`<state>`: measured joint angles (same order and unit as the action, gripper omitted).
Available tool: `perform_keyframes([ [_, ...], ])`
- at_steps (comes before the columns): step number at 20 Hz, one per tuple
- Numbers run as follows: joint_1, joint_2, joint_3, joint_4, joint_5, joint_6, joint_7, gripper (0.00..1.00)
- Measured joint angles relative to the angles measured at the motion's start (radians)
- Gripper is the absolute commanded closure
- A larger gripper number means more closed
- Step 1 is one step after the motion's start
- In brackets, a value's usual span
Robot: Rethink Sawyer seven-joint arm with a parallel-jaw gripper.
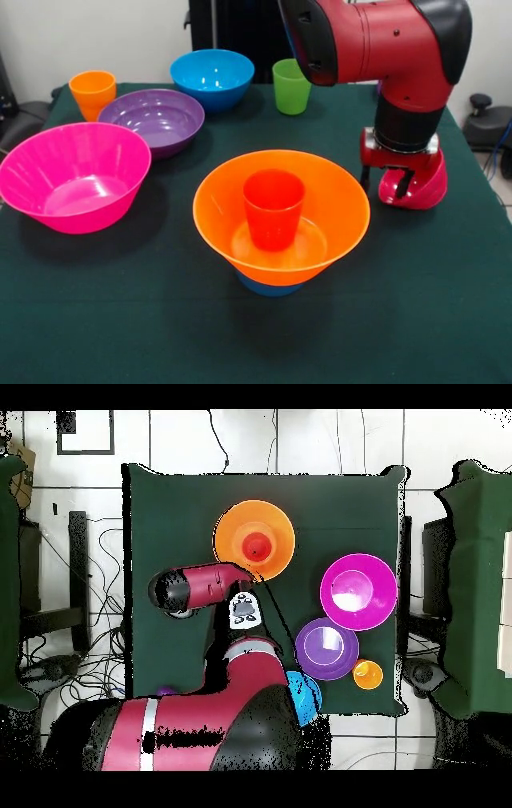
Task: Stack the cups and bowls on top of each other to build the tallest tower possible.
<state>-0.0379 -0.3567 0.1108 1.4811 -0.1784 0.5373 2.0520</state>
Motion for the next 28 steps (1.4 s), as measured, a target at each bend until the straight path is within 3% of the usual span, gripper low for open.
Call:
perform_keyframes([
  [10,0.032,-0.019,-0.011,0.016,0.043,0.000,0.000,0.00],
  [17,0.046,-0.090,-0.007,0.076,0.097,0.000,0.000,0.00],
  [28,0.038,-0.119,-0.006,0.106,0.108,-0.008,0.000,0.00],
])
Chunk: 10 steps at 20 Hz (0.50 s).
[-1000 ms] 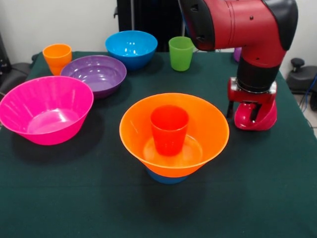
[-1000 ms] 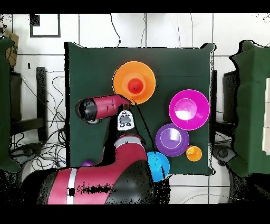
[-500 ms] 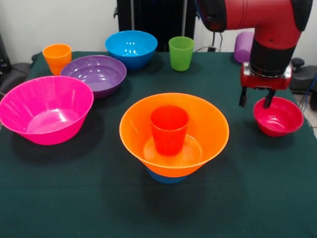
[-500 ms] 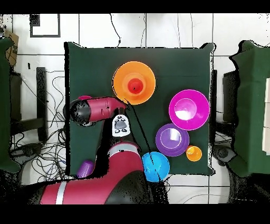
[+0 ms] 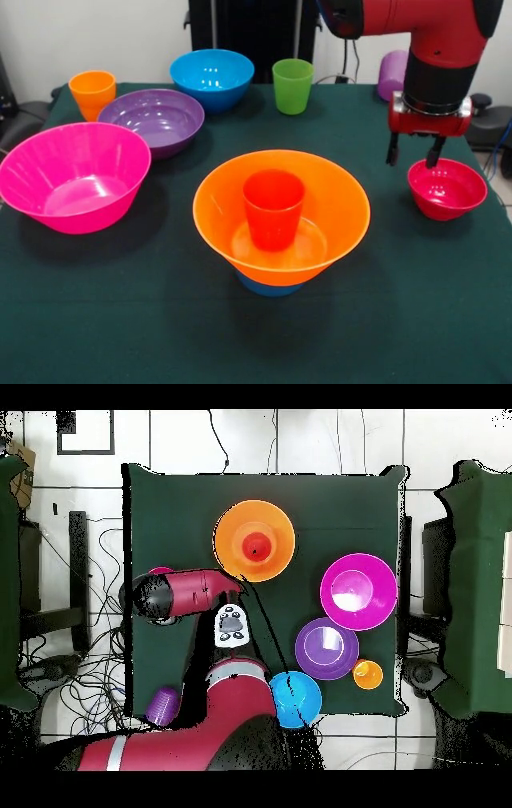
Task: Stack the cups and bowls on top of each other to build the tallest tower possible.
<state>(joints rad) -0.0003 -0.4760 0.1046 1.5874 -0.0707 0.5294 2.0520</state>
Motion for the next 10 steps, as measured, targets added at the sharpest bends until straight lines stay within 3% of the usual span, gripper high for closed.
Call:
perform_keyframes([
  [10,-0.018,0.037,0.001,-0.001,0.000,-0.072,0.000,0.00],
])
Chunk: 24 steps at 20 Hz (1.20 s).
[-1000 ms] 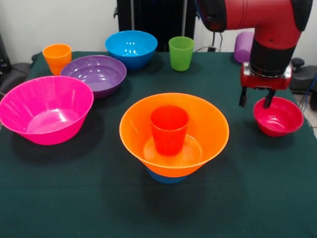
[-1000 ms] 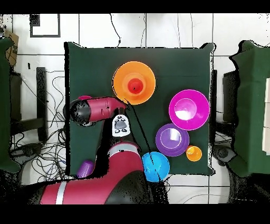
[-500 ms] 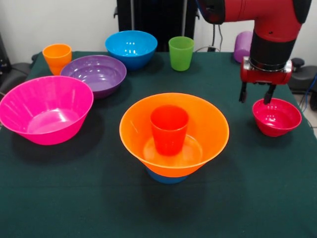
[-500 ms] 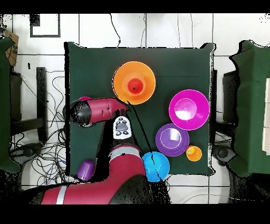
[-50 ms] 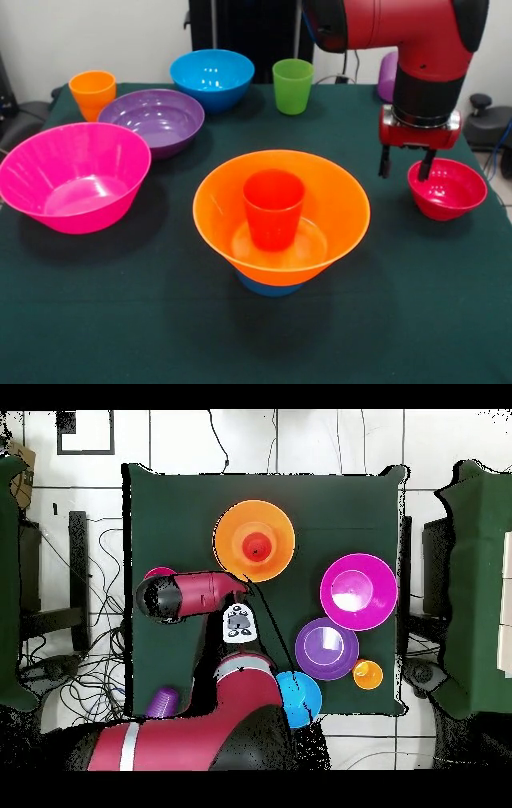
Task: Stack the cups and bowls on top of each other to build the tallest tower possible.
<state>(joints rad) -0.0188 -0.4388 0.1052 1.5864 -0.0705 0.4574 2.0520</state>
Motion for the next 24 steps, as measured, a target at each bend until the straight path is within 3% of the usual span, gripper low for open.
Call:
perform_keyframes([
  [13,-0.014,0.030,0.014,0.000,0.000,-0.007,0.000,0.00],
  [24,-0.098,0.083,0.097,-0.007,0.000,-0.025,0.000,0.00],
])
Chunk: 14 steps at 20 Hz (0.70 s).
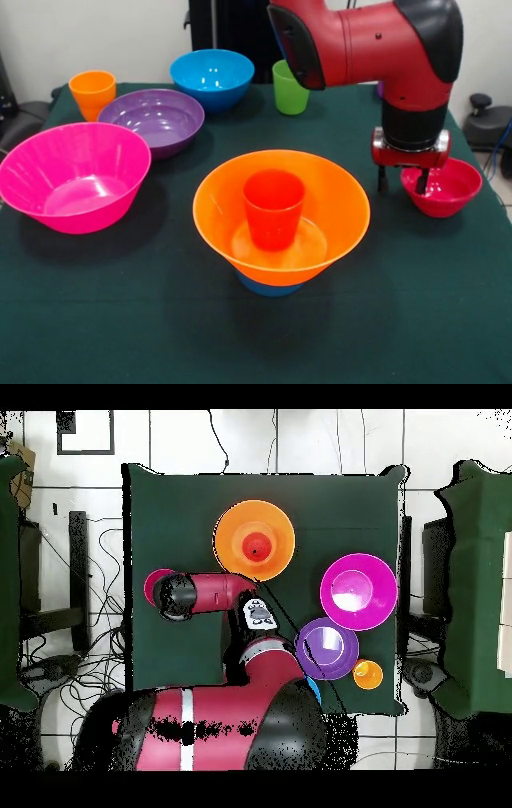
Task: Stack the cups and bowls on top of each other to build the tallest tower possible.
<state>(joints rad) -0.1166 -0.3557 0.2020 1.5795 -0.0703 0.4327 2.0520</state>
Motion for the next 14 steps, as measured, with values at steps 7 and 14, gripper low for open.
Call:
perform_keyframes([
  [7,-0.032,0.009,0.035,-0.001,0.001,-0.001,0.000,1.00],
  [14,-0.034,-0.009,0.066,-0.007,0.000,-0.001,0.000,1.00],
])
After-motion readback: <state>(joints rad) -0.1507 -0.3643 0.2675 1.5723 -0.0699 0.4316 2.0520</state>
